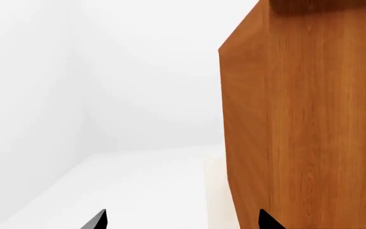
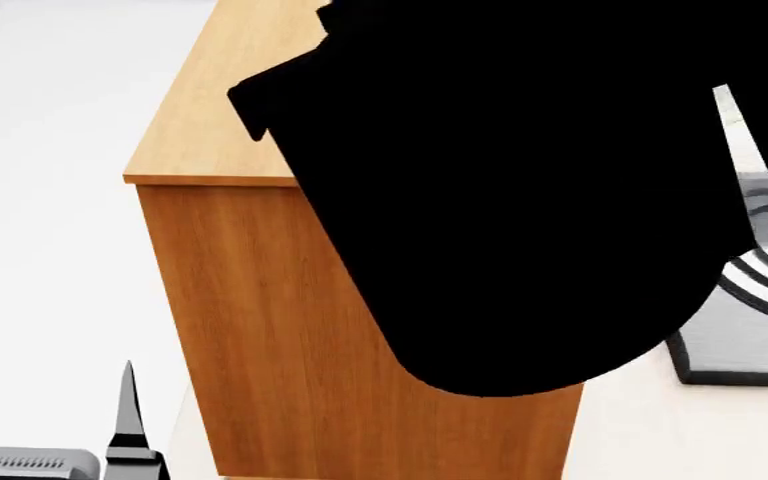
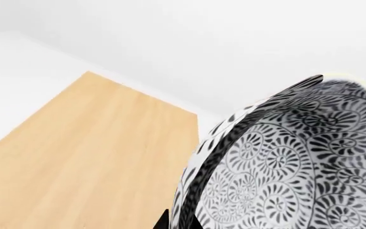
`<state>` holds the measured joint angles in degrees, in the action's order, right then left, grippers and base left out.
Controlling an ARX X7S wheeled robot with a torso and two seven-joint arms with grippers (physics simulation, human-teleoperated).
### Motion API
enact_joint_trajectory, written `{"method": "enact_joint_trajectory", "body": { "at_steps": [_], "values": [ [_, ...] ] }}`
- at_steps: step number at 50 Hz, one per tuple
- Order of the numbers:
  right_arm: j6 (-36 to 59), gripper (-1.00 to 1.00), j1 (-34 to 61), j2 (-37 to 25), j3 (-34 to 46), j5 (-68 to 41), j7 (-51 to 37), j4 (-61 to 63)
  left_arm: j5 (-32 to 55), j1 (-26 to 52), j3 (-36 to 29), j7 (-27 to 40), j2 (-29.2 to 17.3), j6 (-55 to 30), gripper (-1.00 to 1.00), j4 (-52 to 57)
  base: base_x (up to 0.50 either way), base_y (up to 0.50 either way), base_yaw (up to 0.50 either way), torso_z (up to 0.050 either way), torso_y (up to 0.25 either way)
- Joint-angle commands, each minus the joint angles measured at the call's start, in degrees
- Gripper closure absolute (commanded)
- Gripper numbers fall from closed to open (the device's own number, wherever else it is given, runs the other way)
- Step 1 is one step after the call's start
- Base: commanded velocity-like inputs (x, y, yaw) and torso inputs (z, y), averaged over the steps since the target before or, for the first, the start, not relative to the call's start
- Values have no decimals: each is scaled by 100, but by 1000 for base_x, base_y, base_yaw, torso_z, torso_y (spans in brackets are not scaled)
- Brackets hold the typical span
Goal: Put the bowl on the top of the cabinet.
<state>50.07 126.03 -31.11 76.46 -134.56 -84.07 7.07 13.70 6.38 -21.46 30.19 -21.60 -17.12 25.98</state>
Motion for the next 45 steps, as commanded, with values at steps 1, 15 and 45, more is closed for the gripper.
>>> {"method": "enact_joint_trajectory", "body": {
  "at_steps": [1,15,45],
  "values": [
    [-108,100,-63,226,95,-270,-8,-199,3,2,-17,11,-2,18,-100,-23,0,0,0,0,0],
    [40,100,-191,569,277,-14,306,-521,19,-9,-12,14,-14,78,-100,-99,0,0,0,0,1],
    [391,100,-792,1283,672,1096,1449,-1168,78,-6,18,34,-46,121,-100,-214,0,0,0,1,0]
  ]
}}
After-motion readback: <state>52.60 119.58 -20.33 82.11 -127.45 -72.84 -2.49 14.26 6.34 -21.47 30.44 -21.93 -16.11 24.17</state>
